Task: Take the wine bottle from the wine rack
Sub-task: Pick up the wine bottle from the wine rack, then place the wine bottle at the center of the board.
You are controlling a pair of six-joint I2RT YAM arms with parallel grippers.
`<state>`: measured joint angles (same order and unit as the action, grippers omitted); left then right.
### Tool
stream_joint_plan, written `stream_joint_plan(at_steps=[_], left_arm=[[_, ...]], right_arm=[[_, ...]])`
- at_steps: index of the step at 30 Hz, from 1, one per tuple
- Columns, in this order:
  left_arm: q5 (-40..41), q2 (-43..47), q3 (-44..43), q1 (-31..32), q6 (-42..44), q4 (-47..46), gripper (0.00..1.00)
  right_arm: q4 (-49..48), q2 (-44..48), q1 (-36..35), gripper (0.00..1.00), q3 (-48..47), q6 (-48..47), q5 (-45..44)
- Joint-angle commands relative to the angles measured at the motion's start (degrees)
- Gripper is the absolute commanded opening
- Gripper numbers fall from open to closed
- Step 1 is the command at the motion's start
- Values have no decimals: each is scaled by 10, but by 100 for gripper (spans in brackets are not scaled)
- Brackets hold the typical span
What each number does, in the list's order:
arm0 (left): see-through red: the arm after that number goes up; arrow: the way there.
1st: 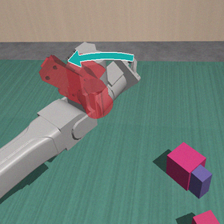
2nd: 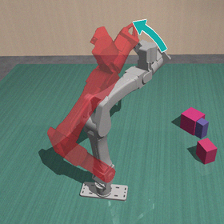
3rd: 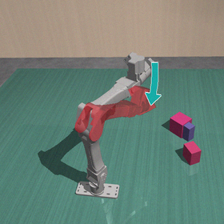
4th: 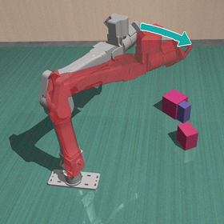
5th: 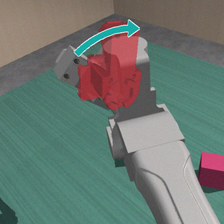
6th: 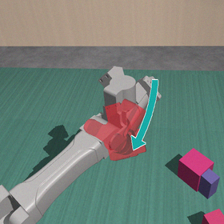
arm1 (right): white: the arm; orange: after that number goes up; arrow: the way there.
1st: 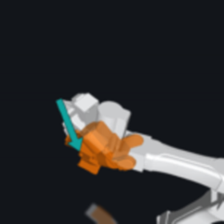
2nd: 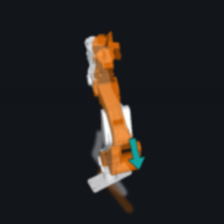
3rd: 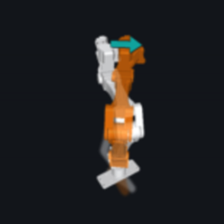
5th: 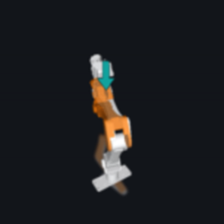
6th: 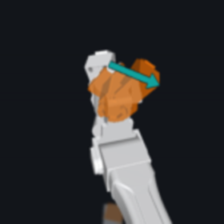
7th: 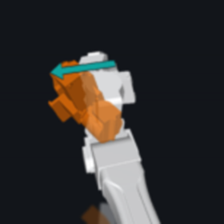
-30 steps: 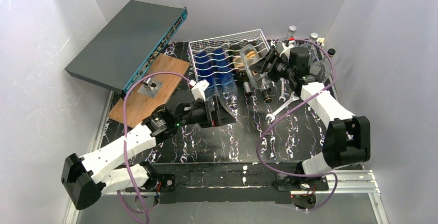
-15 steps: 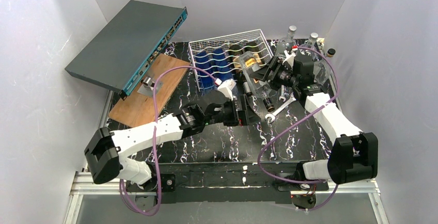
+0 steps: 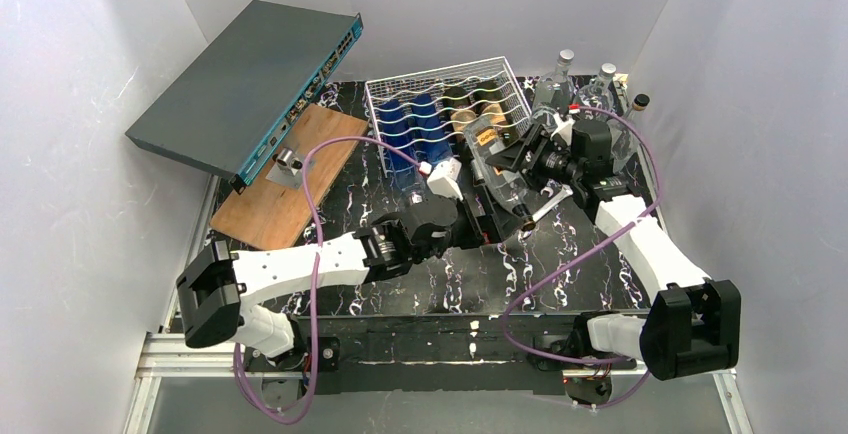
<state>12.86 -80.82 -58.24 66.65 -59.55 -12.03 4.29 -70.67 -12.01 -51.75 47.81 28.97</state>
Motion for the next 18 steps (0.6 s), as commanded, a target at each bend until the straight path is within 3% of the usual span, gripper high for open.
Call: stream_joint_plan(at_steps=[1,8,18], left_arm=[[103,-9,-8,22,-41,-18,99],[131,-13,-13,27,-38,-17,99],[43,-6,-20,27,157,-17,99]], right_arm=[[-48,41,4,1,-8,19,25],[-12,43,15,1,-8,15,41],[24,53,15,1,-6,17,62]])
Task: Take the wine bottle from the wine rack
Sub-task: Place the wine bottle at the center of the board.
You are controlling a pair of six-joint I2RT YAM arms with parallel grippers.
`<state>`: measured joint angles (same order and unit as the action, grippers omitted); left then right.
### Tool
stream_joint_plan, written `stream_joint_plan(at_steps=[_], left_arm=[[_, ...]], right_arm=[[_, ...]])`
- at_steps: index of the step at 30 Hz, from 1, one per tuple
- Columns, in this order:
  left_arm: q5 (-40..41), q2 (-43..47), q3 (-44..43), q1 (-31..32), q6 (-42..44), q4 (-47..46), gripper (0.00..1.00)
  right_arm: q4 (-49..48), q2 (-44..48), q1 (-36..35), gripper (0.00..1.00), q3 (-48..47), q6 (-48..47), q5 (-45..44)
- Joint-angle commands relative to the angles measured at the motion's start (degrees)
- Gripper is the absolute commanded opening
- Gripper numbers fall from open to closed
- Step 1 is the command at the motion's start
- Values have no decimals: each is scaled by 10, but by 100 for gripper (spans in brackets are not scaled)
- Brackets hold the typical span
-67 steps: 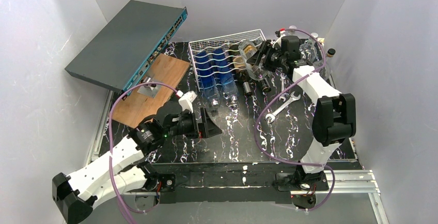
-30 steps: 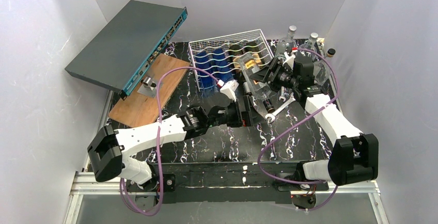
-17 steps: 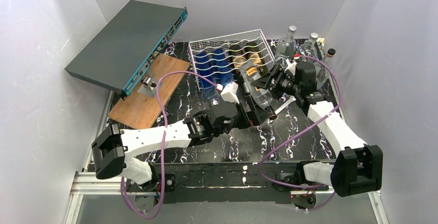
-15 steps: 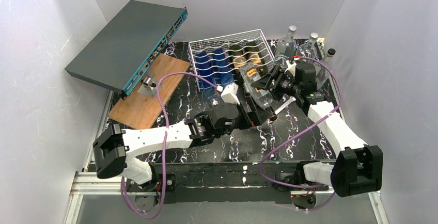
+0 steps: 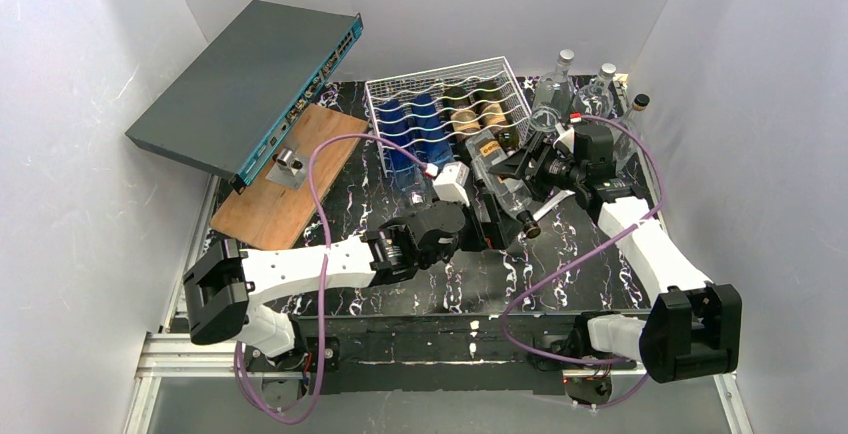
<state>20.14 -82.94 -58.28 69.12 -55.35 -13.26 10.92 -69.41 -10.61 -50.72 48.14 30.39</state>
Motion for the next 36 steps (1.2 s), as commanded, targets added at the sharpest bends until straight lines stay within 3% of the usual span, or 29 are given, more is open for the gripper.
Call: stream_joint_plan(at_steps=[1,15,22,30,31,36], left_arm=[[-41,25,-14,3,144,-5,99],[-290,247,120,6,695,-2,99],[-322,214,82,23,869,25,99],[-322,71,-7,50,948,36,99],[-320,56,-17,50,950,36,94],[-333,4,-38,51,951,31,86]], right_arm=[[-38,43,1,1,-14,12,50],[24,76,-1,1,17,-2,71],[64,97,-8,1,44,-18,75],[60,118,-13,1,83,-12,72],[59,118,-13,1,85,-12,72],[49,119,-13,1,94,-6,75]])
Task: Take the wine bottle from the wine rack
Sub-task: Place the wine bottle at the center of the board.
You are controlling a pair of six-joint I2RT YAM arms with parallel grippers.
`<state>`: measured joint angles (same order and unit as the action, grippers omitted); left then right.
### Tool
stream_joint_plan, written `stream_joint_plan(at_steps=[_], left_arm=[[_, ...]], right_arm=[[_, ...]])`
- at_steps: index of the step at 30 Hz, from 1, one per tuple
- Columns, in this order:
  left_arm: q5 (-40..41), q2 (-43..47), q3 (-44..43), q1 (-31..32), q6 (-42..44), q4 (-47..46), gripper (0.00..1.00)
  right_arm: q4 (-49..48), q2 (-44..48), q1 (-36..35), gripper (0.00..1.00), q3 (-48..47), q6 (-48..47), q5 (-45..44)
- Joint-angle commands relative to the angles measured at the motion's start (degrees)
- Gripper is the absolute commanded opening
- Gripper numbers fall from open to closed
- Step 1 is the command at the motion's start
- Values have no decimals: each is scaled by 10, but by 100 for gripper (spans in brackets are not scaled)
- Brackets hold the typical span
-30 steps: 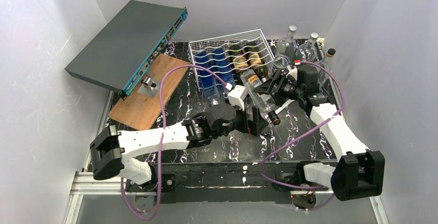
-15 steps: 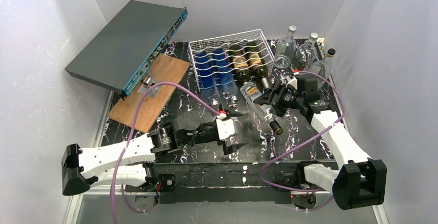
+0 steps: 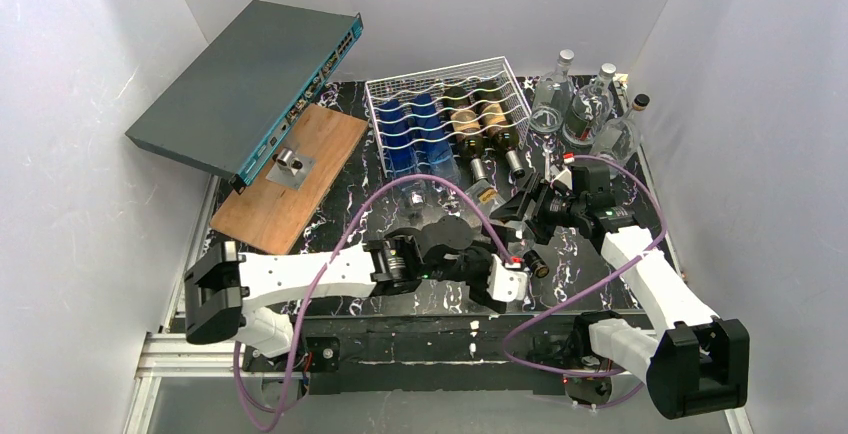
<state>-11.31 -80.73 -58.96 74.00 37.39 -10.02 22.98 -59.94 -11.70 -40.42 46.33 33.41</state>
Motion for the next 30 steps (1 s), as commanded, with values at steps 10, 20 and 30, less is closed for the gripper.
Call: stream_joint_plan(at_steps=[10,20,30], left_arm=[[15,-73,-47,10,57,-54,78],[65,-114,-62,24,123,-69,72],[84,-122,-59,30,149,-90,57]], right_arm=[[-91,25,-2,1,6,27,51],[-91,19,-2,1,7,36,58],[-93,15,-2,1,7,37,60]])
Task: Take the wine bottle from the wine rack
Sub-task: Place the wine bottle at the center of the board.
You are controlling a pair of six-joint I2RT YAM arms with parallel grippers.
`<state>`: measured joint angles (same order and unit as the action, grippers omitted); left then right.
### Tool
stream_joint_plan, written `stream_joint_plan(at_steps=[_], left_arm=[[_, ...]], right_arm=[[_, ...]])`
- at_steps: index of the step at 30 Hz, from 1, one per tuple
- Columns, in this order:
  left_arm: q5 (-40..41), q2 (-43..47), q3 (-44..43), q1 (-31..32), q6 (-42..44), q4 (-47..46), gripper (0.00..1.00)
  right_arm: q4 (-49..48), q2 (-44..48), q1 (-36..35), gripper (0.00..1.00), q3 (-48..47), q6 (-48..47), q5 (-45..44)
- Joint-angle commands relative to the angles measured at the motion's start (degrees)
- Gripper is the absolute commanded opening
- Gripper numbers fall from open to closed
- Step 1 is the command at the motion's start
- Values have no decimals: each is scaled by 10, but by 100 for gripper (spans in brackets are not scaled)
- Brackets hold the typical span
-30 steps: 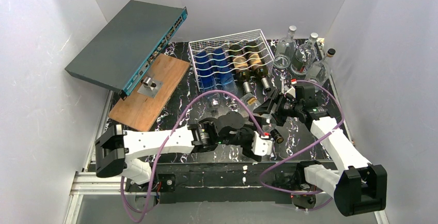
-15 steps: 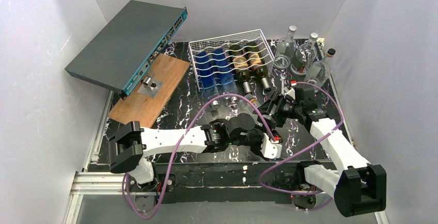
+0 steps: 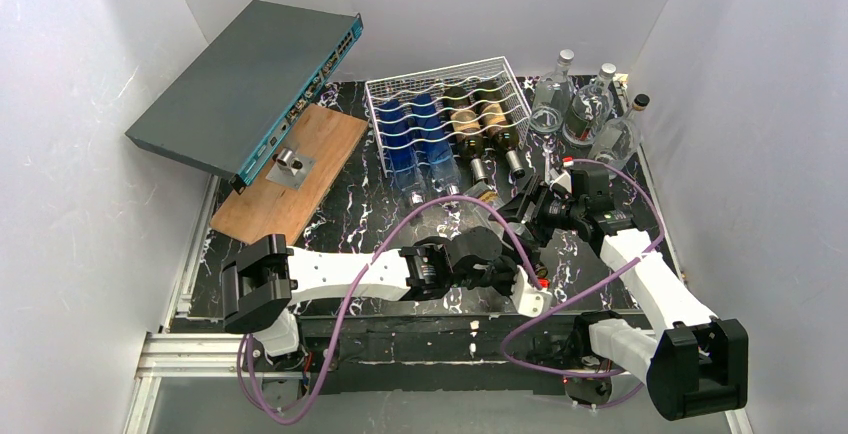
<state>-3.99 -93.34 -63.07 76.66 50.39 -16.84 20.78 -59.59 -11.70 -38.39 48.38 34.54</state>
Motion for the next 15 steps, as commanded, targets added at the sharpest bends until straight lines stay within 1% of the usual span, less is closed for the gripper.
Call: stream_joint_plan(at_steps=[1,5,8,9,10,12,13,15], left_arm=[[12,3,-18,4,22,-22,56],[12,2,-18,5,25,-24,47],[10,0,-18,5,30,-24,44],[9,0,-18,4,31,-24,45],[7,0,-18,4,32,-24,47],[2,0,-17,5,36,-24,54],[-1,1,-16,4,39,-23,55],[-5,2,-15,4,45,-23,54]], right_arm=[[-72,12,-2,1,-14,18,50],[-72,11,-2,1,-14,19,50],[-72,11,-2,1,-13,21,50],[-72,11,-2,1,-13,21,51],[-72,11,-2,1,-13,22,52],[-71,10,-2,1,-14,24,54],[-70,10,-2,1,-14,24,55],[-70,10,-2,1,-13,25,56]])
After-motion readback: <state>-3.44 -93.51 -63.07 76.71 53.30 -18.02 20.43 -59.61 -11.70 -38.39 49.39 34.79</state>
